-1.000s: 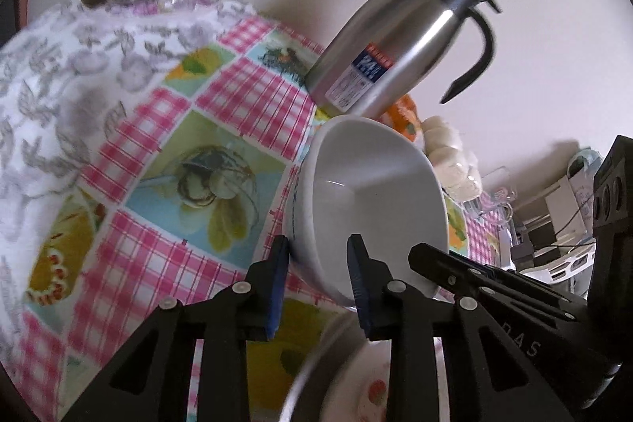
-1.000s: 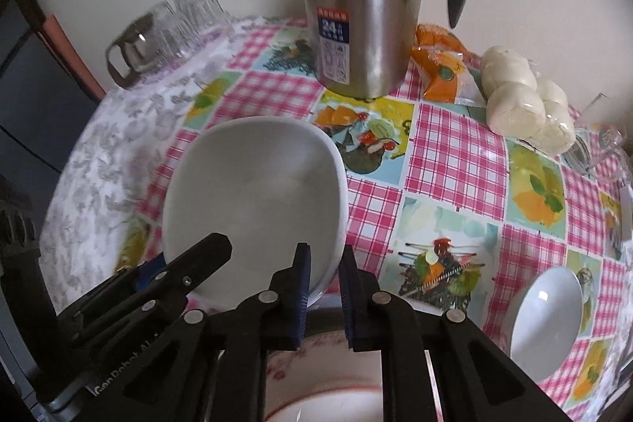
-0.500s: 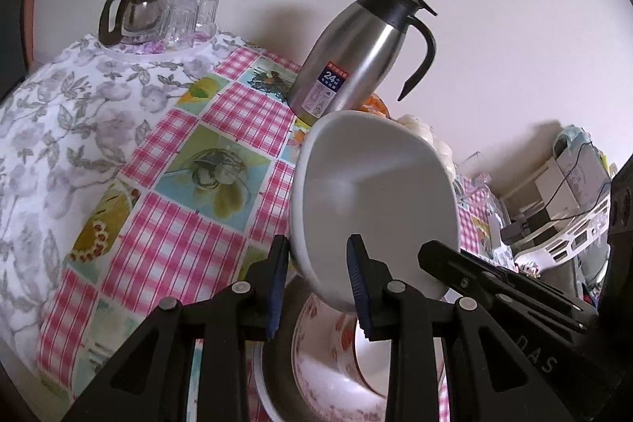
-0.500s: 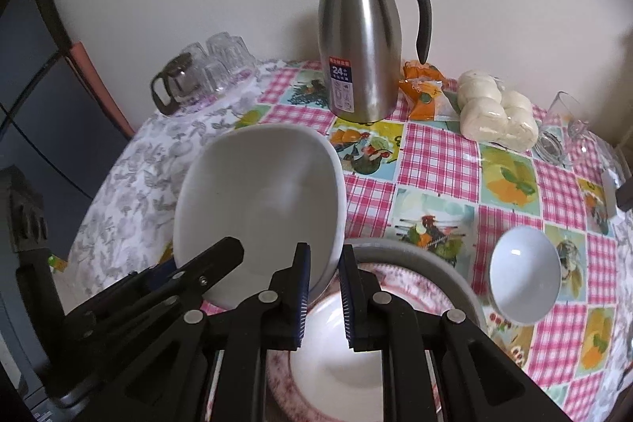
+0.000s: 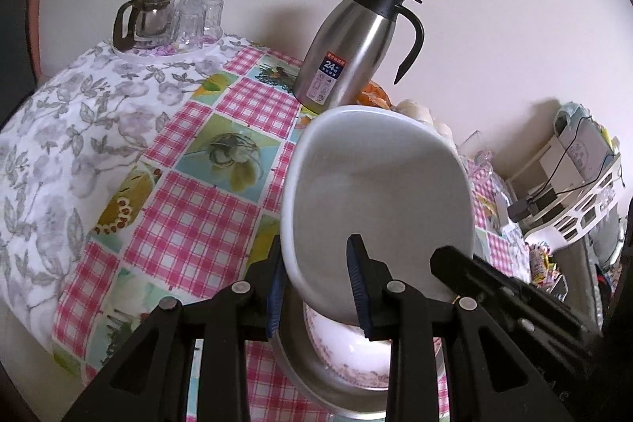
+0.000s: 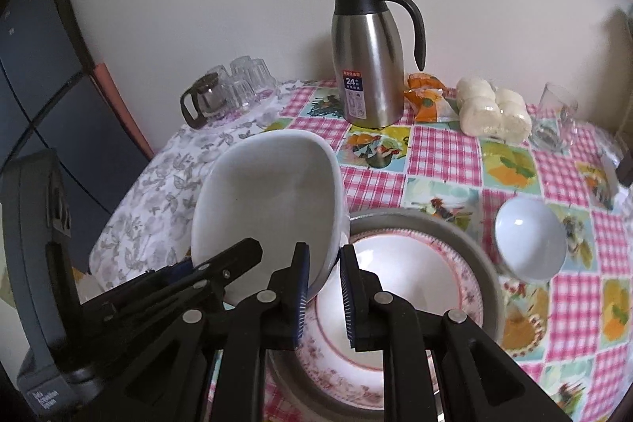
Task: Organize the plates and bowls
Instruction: 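Lift the white square bowl with both tools and carry it over the basin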
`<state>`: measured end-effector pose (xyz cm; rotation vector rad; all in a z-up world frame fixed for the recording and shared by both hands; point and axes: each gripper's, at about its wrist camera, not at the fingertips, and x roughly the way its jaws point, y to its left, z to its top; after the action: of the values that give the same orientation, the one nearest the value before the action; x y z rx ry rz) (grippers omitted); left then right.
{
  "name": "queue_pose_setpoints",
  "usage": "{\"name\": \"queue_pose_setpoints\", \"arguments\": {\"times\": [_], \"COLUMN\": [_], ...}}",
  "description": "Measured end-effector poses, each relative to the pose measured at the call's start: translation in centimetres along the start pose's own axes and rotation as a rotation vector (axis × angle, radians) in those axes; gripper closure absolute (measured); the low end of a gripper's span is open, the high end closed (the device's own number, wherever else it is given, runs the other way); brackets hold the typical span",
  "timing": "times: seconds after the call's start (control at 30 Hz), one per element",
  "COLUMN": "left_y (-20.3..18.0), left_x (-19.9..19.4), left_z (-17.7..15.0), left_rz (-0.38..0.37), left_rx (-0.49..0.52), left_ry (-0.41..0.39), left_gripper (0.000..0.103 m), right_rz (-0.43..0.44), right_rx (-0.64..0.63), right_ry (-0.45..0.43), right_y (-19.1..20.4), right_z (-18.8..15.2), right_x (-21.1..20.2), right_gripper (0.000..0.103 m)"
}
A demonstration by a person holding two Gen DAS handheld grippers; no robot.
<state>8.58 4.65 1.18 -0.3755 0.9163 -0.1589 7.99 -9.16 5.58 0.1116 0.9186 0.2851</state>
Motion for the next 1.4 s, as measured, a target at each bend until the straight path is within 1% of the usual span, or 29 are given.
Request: {"name": "queue_pose_setpoints", "arguments": {"times": [0.1, 0.33, 0.53, 0.93, 1.0, 1.23, 1.4], "left_y": [-0.1, -1.6, -3.9, -7.8, -8.3, -8.7, -8.1], "left_x": [-0.3, -0.3, -0.8, -0.5, -0.3, 0.3, 1.3], "left_z": [0.0, -0.3, -0.6, -1.7, -2.0, -2.5, -2.7], "left_rz": [0.009, 0.034, 0.010, -0.040, -0.048, -0.058, -0.043], "left_rx": [0.017, 0.073, 0.123, 0.180, 0.182, 0.177, 0.152], "left_ry": [-0.005, -0.006, -0.021, -0.014, -0.005, 0.026, 0.071], "left_gripper": [0.072, 0.072, 0.072, 0.072, 0.072, 0.072, 0.072], "right_rz": [0.037, 0.065, 0.089, 0.028, 0.017, 0.002, 0.003], "right_rx": [0.040, 0.112, 0.179, 0.228, 0.229, 0.251, 0.254], "right_ry": [-0.024, -0.063, -0.086, -0.113, -0.112, -0.097, -0.080], "right_y": [-0.5, -2.1, -4.4, -7.5, -7.9, -9.1, -9.0], "right_z": [-1.1, -2.3, -2.7, -3.8, -4.0, -4.6, -4.5], "right_x": [-0.2, -0.2, -1.2, -3.8, -4.2, -4.5, -4.0], "right_gripper": [0.086, 0.086, 0.086, 0.085, 0.084, 0.084, 0.083]}}
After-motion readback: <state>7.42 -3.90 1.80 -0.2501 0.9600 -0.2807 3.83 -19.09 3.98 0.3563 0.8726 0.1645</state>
